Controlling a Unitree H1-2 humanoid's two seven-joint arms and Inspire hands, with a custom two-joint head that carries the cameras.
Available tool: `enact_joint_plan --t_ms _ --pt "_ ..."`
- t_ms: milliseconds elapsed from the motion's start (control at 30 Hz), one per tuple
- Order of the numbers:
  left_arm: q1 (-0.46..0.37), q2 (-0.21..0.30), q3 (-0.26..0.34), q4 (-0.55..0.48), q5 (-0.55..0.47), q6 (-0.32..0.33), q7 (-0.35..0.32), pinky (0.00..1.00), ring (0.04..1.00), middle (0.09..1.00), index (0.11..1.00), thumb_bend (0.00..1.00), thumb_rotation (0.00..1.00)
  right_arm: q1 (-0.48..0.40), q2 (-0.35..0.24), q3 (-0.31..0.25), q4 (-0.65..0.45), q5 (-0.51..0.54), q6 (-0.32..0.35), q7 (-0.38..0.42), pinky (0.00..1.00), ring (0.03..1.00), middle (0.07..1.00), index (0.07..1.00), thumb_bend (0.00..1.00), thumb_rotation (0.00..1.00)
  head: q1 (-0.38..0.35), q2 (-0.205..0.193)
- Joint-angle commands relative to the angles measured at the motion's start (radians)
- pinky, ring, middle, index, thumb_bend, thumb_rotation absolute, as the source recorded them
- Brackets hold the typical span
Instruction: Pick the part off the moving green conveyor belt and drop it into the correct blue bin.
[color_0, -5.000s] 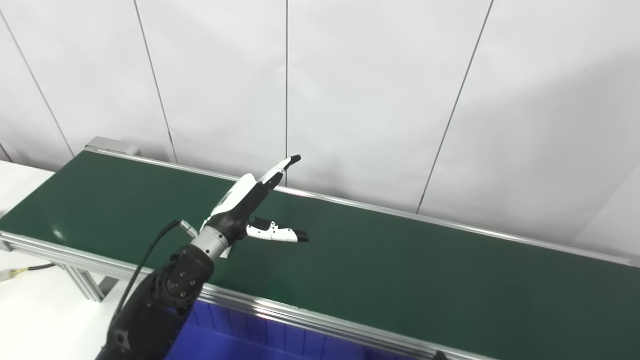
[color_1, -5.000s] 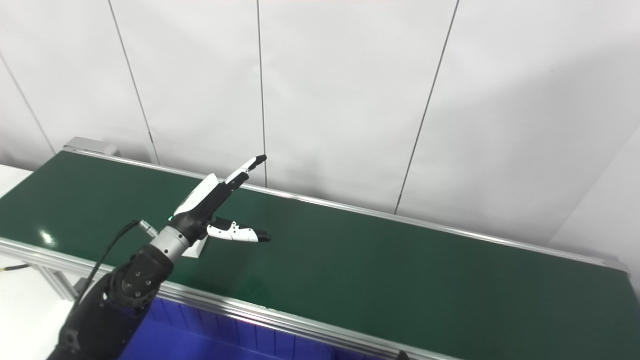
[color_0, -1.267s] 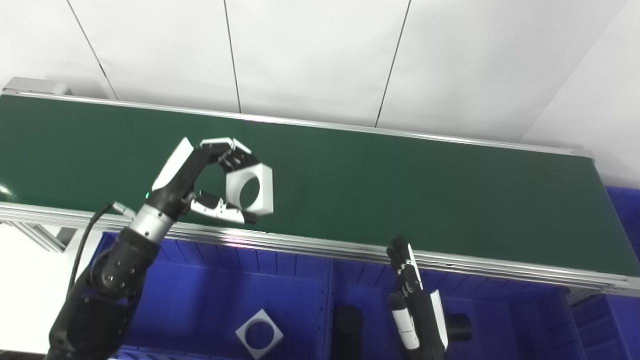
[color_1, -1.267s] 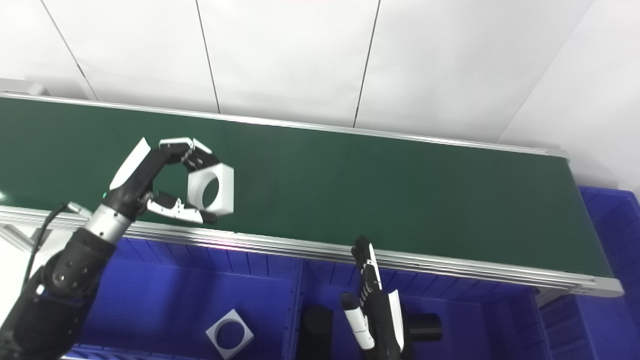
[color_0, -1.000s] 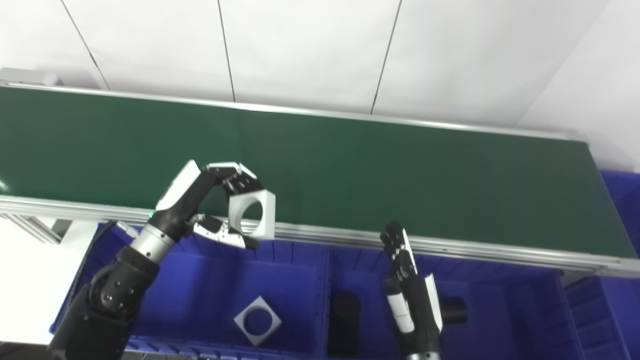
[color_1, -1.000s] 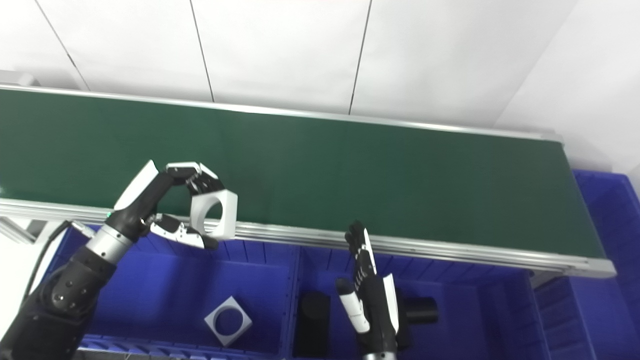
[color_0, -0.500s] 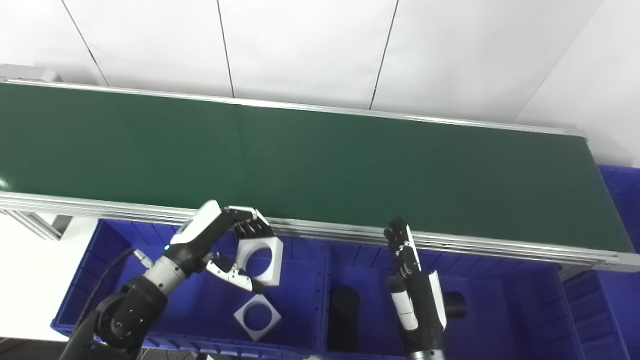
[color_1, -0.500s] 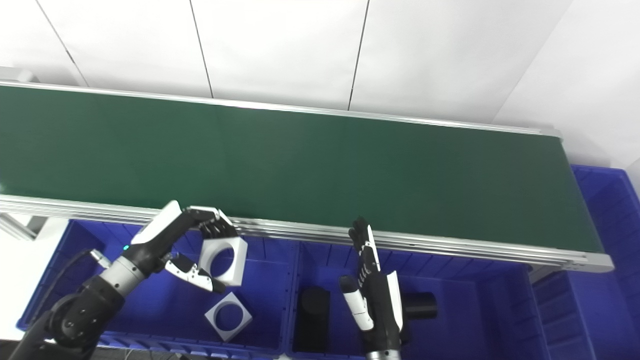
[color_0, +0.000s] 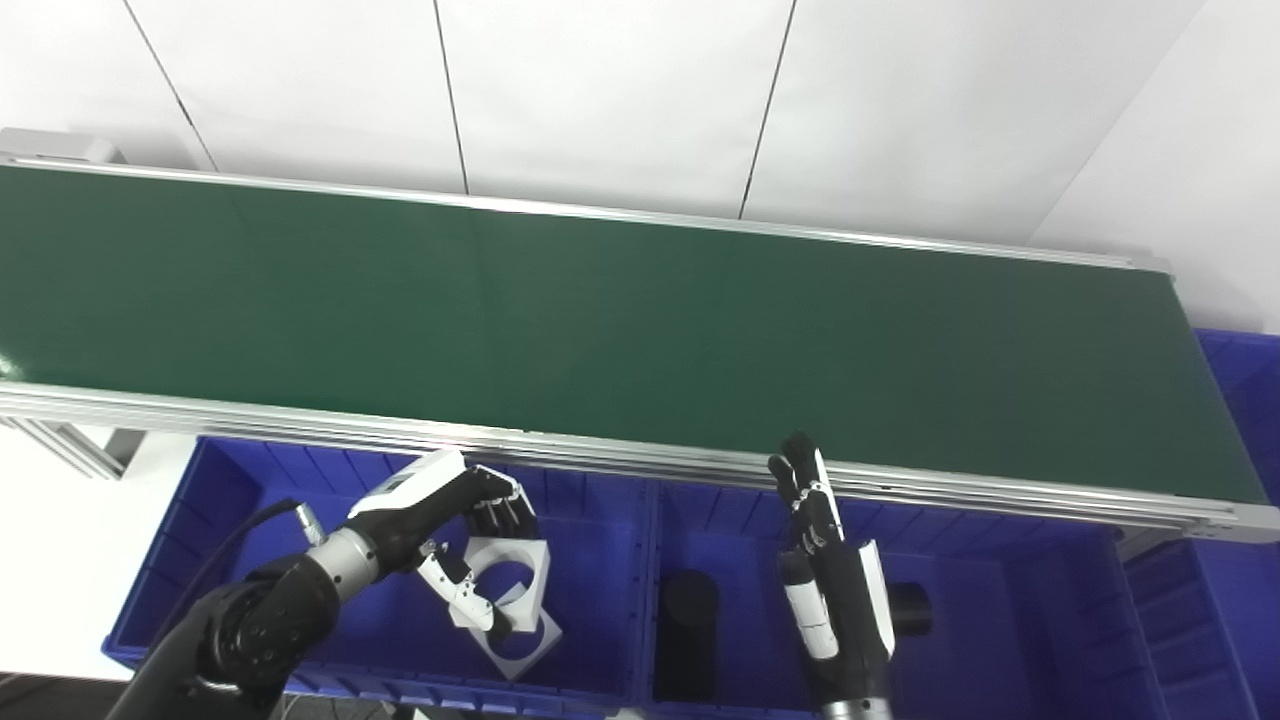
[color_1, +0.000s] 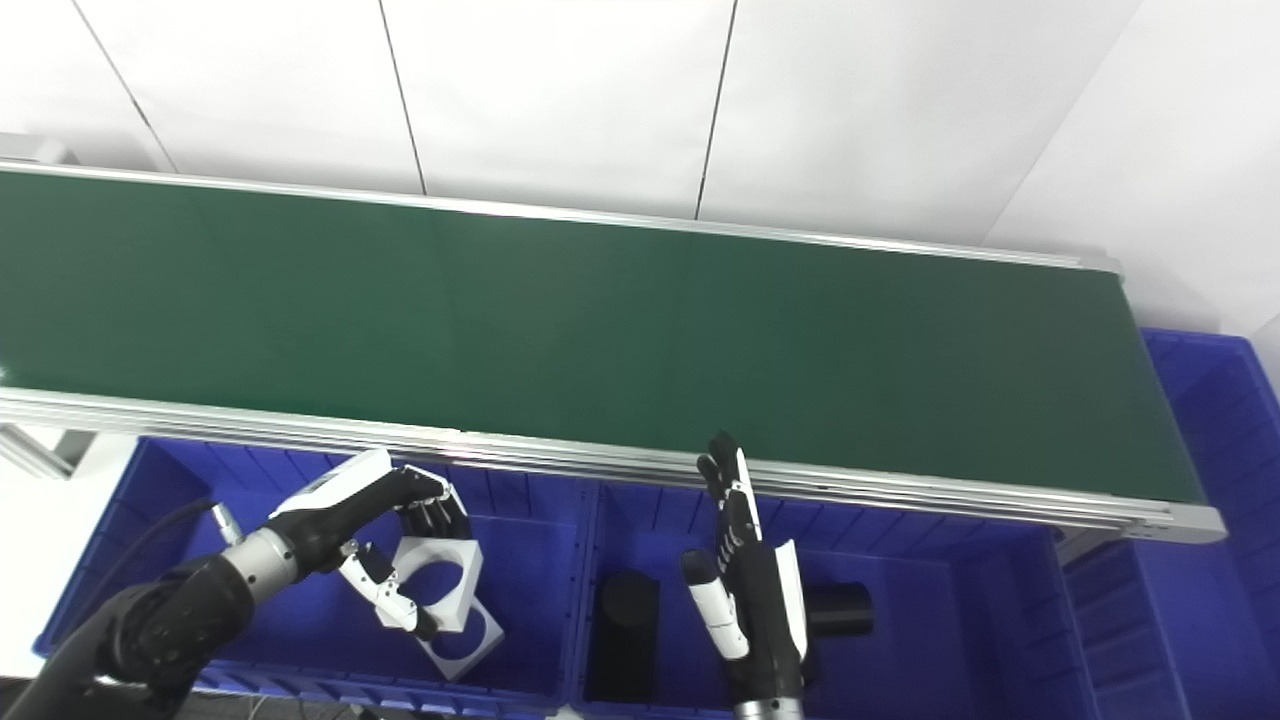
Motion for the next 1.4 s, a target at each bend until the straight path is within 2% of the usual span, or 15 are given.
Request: enact_joint_plan --t_ms 0,33,67,100,133,200,267,400,500,633,700,767,900,1100,1367 --pt "-0.027 0.014 -0.006 -0.028 0.027 0.006 0.003 0.62 0.687 0.635 0.496 0.51 0.03 -0.007 0.011 0.002 -0.021 0.002 -0.049 0.004 0.99 0.968 0.982 1.0 0.74 0.9 0.001 0.0" --pt "-0.028 0.017 -0.014 -0.033 0.044 0.013 -0.004 0.63 0.7 0.663 0.497 0.51 0.04 -0.008 0.011 0.003 -0.02 0.007 -0.05 0.005 0.99 0.968 0.982 1.0 0.74 0.9 0.001 0.0" --pt "-0.029 0.018 -0.02 -0.036 0.057 0.018 -0.008 0.66 0.746 0.736 0.637 0.56 0.08 -0.008 0.01 0.004 -0.02 0.011 -0.051 0.006 0.99 0.968 0.981 1.0 0.74 0.9 0.001 0.0" --pt "-0.032 0.024 -0.028 -0.041 0.073 0.013 -0.014 0.68 0.769 0.774 0.709 0.59 0.1 -0.007 0.011 0.004 -0.02 0.014 -0.051 0.006 0.99 0.968 0.98 1.0 0.74 0.9 0.001 0.0" --pt "-0.034 0.028 -0.033 -0.044 0.082 0.008 -0.017 0.71 0.823 0.846 0.802 0.64 0.22 -0.007 0.012 0.004 -0.02 0.015 -0.051 0.005 0.99 0.964 0.976 0.996 0.74 0.89 0.001 0.0" --pt "-0.034 0.032 -0.036 -0.047 0.09 -0.001 -0.014 0.73 0.853 0.886 0.852 0.66 0.29 -0.005 0.014 0.003 -0.022 0.015 -0.05 0.004 0.98 0.962 0.974 0.993 0.74 0.89 0.001 0.0" --pt "-0.021 0.028 -0.029 -0.056 0.086 -0.008 0.004 0.8 0.915 0.961 0.93 0.75 0.44 -0.003 0.015 0.002 -0.023 0.009 -0.05 0.001 0.99 0.963 0.978 0.996 0.74 0.89 0.002 0.002" --pt "0.017 0.004 0.003 -0.083 0.016 -0.018 0.027 0.9 0.983 0.998 0.991 0.82 0.61 0.001 0.013 0.0 -0.026 0.002 -0.05 0.0 0.98 0.965 0.979 0.995 0.74 0.89 0.0 0.004" --pt "0.034 -0.009 0.017 -0.104 -0.029 -0.001 0.016 0.89 0.991 1.0 1.0 0.83 0.65 0.001 0.011 0.001 -0.028 0.007 -0.051 0.001 0.99 0.968 0.981 0.997 0.74 0.88 0.0 0.005" --pt "0.099 -0.073 0.054 -0.143 -0.228 -0.023 0.023 0.85 0.986 1.0 1.0 0.81 0.68 0.005 0.005 0.0 -0.032 0.013 -0.05 0.005 0.99 0.964 0.98 1.0 0.75 0.89 -0.005 0.006" --pt "0.125 -0.106 0.065 -0.144 -0.285 -0.052 0.037 0.87 0.99 1.0 1.0 0.8 0.68 0.008 0.004 0.001 -0.036 0.018 -0.049 0.007 0.99 0.964 0.979 0.999 0.74 0.88 -0.006 0.007" --pt "0.152 -0.145 0.072 -0.131 -0.327 -0.096 0.065 0.94 0.998 1.0 1.0 0.83 0.76 0.012 0.005 0.001 -0.042 0.022 -0.048 0.01 0.99 0.971 0.98 0.997 0.74 0.88 -0.006 0.007" --pt "0.194 -0.205 0.082 -0.094 -0.359 -0.184 0.118 1.0 1.0 1.0 1.0 0.87 0.86 0.022 0.0 0.002 -0.056 0.025 -0.037 0.018 1.0 0.976 0.981 0.996 0.74 0.88 -0.01 0.006" --pt "0.242 -0.27 0.113 -0.04 -0.393 -0.292 0.191 1.0 1.0 1.0 1.0 0.83 0.97 0.032 0.004 -0.002 -0.062 0.018 -0.033 0.015 1.0 0.977 0.984 0.997 0.74 0.86 -0.018 0.004" --pt "0.27 -0.315 0.143 0.0 -0.426 -0.368 0.247 1.0 1.0 1.0 1.0 0.85 0.99 0.039 0.007 -0.005 -0.062 0.016 -0.027 0.014 0.99 0.969 0.981 0.999 0.74 0.86 -0.019 0.001"
